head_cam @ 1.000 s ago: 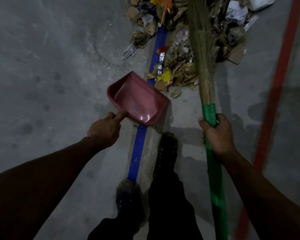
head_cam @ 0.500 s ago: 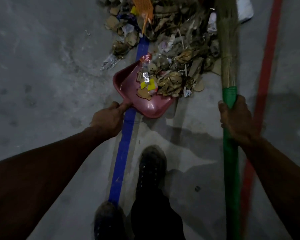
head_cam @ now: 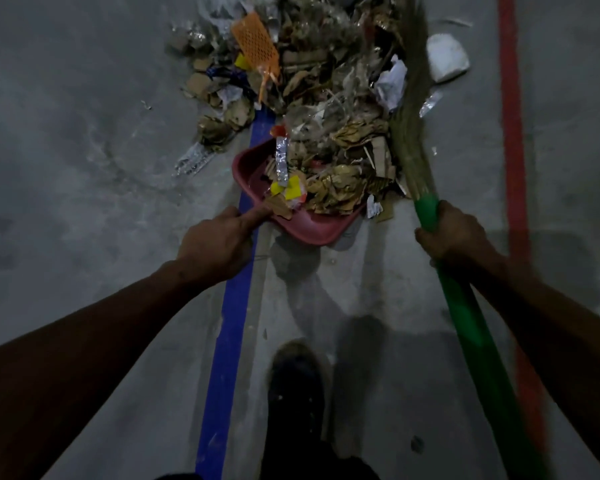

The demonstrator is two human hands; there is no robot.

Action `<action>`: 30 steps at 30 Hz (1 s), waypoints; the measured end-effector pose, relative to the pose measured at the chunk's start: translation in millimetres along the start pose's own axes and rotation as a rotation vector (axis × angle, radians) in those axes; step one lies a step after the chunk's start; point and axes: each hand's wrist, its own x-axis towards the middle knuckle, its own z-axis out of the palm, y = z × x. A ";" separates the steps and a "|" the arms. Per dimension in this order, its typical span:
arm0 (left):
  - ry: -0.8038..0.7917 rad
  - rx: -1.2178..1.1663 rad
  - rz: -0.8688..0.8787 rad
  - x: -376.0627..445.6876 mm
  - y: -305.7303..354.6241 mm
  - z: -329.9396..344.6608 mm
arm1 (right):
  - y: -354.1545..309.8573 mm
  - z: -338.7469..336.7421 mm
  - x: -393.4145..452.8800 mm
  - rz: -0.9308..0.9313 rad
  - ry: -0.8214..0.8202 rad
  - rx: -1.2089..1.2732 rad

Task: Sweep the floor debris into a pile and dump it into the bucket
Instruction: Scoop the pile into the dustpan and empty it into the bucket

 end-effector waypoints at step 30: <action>0.174 0.093 0.130 -4.4 -30.0 27.3 | 29.1 32.7 -77.0 0.155 0.040 0.121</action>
